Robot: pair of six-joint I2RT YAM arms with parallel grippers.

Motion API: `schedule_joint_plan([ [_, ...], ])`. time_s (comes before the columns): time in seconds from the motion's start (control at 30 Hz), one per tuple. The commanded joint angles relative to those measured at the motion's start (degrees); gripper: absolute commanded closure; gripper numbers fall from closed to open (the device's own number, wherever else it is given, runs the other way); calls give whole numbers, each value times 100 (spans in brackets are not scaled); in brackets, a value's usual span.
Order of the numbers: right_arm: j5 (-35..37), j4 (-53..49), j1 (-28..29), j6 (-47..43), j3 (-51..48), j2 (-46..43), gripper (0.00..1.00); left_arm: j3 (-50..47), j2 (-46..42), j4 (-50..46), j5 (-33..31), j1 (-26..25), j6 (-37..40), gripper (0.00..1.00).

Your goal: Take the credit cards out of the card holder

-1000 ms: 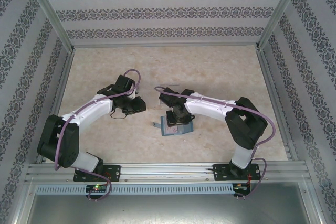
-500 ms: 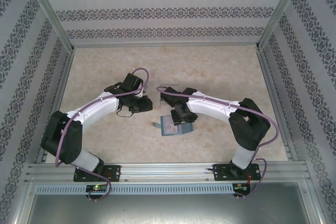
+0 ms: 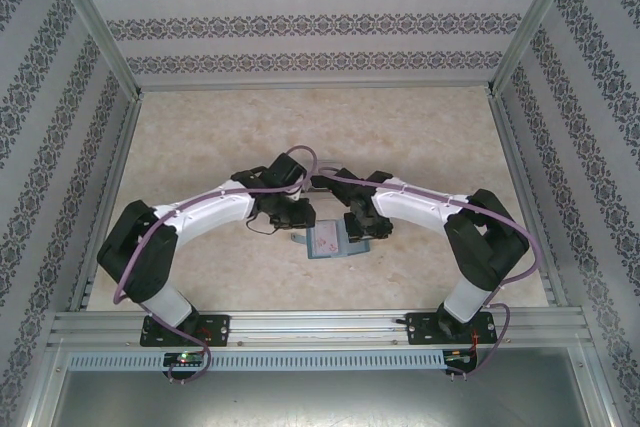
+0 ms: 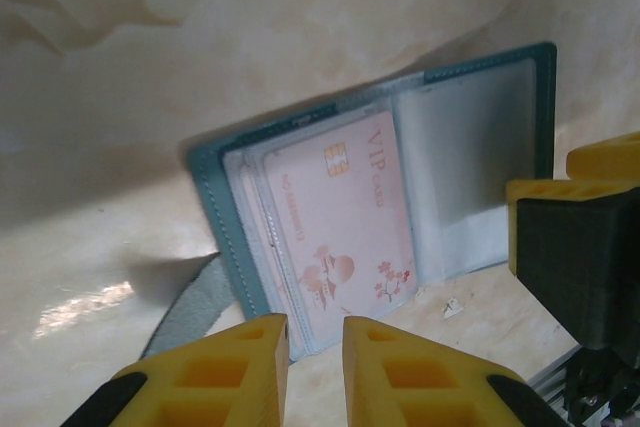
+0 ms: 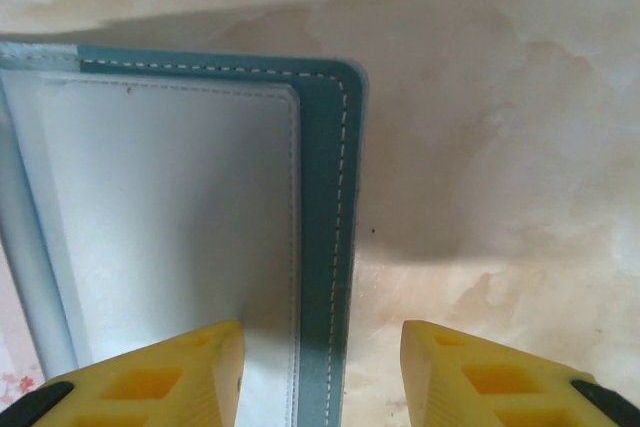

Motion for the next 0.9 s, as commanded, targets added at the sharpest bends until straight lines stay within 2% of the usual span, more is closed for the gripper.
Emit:
schedule_joint_plan([
  [0.0,-334,327,-76,-68,-201,-168,57,138,190,221,-22,-196,-277,78],
  [0.2,-947,906,-80,61,-439,-234,67,122,425,194,-134,-237,-275,79],
  [0.33,-1183,1152,-67,161,-521,-257,69,103,490,128,-256,-237,-223,79],
  [0.6,-899,874,-65,230,-503,-638,61,12,526,-25,-532,-224,-142,81],
  [0.87,-979,736,-76,313,-386,-1030,60,-204,571,99,-497,-219,-152,83],
])
